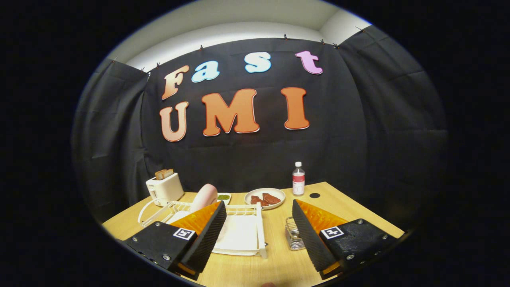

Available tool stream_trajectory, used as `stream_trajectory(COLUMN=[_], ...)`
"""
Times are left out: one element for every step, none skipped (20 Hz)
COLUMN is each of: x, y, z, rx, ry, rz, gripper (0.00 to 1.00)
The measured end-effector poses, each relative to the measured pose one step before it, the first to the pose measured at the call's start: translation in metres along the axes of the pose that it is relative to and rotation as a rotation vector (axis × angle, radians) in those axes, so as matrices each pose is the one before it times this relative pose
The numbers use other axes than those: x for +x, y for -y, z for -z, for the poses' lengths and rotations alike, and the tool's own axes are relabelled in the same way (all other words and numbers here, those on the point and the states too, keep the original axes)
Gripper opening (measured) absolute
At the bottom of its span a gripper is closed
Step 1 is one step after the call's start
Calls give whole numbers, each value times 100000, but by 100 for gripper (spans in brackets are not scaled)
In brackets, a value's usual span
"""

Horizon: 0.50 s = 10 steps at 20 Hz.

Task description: Take the plate from the dish rack, then take the spoon from the basket and place it into the plate.

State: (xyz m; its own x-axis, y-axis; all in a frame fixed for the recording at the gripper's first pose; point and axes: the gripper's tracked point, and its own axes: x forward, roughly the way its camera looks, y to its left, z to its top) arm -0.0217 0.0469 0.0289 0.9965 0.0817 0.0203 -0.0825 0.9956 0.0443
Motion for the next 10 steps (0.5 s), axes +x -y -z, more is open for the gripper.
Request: stream_trajectory(x=[592,629,665,623,735,620,744,810,933,914], y=[-1070,-1079,-1197,-1162,-1188,-1114,-950,-614,-693,-687], z=[-566,-587,-357,-5,-35,-103,-151,-71,102,359], rx=[-1111,-1281,-916,-570,-512,-653,-1030,-948,-743,-327], ry=[-126,319,-421,-933,-1165,-1034,-393,-310,-1014,-1559], rz=[-427,-664,-675,-1114,-916,-851,-339,144,-124,265], gripper=[99,99,99,99,99,99,99,99,99,99])
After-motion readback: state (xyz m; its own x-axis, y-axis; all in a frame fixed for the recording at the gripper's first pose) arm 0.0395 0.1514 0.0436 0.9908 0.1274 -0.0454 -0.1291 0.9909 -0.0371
